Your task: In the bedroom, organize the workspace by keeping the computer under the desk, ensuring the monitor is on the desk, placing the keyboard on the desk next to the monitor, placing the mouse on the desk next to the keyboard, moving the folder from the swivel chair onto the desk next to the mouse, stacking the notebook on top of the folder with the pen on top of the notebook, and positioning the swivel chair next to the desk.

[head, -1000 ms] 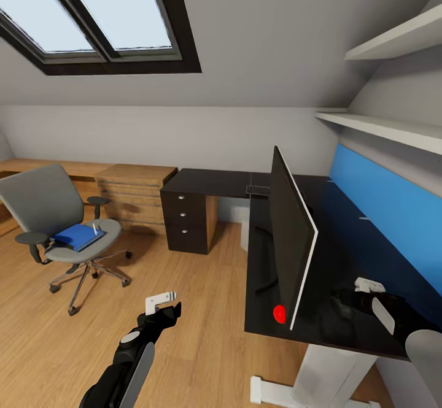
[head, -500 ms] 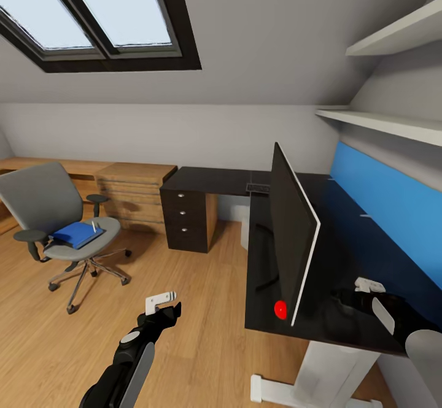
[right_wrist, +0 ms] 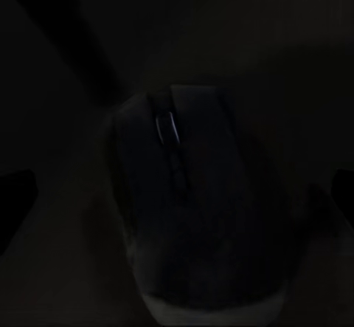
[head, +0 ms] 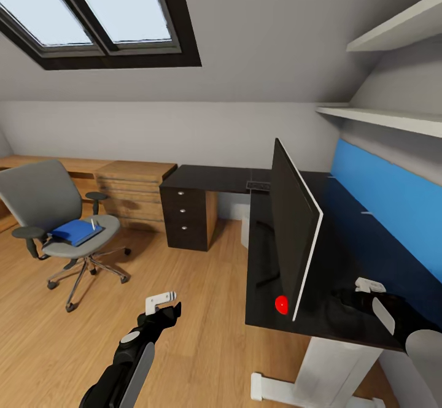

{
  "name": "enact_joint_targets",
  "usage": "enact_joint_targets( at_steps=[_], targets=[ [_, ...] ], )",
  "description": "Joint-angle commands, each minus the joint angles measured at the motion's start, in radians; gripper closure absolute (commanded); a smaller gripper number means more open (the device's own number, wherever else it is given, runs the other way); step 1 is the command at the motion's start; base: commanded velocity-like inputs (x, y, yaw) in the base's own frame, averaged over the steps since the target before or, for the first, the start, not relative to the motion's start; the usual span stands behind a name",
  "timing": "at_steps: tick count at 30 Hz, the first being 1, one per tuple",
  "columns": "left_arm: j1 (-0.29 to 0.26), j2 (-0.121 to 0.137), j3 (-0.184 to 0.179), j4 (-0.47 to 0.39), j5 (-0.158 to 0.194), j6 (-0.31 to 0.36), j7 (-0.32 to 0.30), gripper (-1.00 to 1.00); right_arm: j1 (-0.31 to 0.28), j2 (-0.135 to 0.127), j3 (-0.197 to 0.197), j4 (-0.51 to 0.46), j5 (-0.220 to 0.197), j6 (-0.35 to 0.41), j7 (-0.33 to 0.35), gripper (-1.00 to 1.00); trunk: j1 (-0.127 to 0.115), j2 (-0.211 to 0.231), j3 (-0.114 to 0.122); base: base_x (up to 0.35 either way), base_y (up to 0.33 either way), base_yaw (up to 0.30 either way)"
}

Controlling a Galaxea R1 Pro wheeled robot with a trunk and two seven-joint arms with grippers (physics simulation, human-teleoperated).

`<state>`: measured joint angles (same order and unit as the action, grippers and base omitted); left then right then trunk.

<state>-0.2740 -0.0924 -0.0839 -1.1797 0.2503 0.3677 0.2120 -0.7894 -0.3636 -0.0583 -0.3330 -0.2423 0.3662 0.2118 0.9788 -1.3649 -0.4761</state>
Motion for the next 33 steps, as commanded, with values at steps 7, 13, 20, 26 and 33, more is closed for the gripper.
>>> enact_joint_targets(
  at_steps=[7, 13, 20, 26, 33],
  targets=[
    [-0.001, 0.000, -0.002, -0.001, 0.011, 0.004, 0.009, -1.00, -0.001, 0.000, -0.006, -0.002, -0.002, 0.007, 0.003, -1.00, 0.012, -0.022, -0.011, 0.000, 0.000, 0.000],
    [-0.001, 0.000, -0.002, -0.001, 0.011, 0.004, 0.009, -1.00, 0.000, 0.001, -0.006, -0.002, -0.002, 0.006, 0.002, -1.00, 0.012, -0.022, -0.011, 0.000, 0.000, 0.000],
    [-0.001, 0.000, -0.002, -0.001, 0.011, 0.004, 0.009, -1.00, -0.001, 0.001, -0.006, -0.003, -0.001, 0.006, 0.001, -1.00, 0.012, -0.022, -0.011, 0.000, 0.000, 0.000],
    [-0.001, 0.001, -0.002, -0.001, 0.011, 0.004, 0.008, -1.00, -0.001, 0.001, -0.006, -0.003, -0.001, 0.006, 0.001, -1.00, 0.012, -0.022, -0.011, 0.000, 0.000, 0.000],
    [-0.001, 0.000, -0.002, 0.000, 0.011, 0.004, 0.009, -1.00, 0.000, 0.001, -0.006, -0.003, -0.001, 0.007, 0.001, -1.00, 0.031, -0.057, -0.026, 0.000, 0.000, 0.000]
  ],
)
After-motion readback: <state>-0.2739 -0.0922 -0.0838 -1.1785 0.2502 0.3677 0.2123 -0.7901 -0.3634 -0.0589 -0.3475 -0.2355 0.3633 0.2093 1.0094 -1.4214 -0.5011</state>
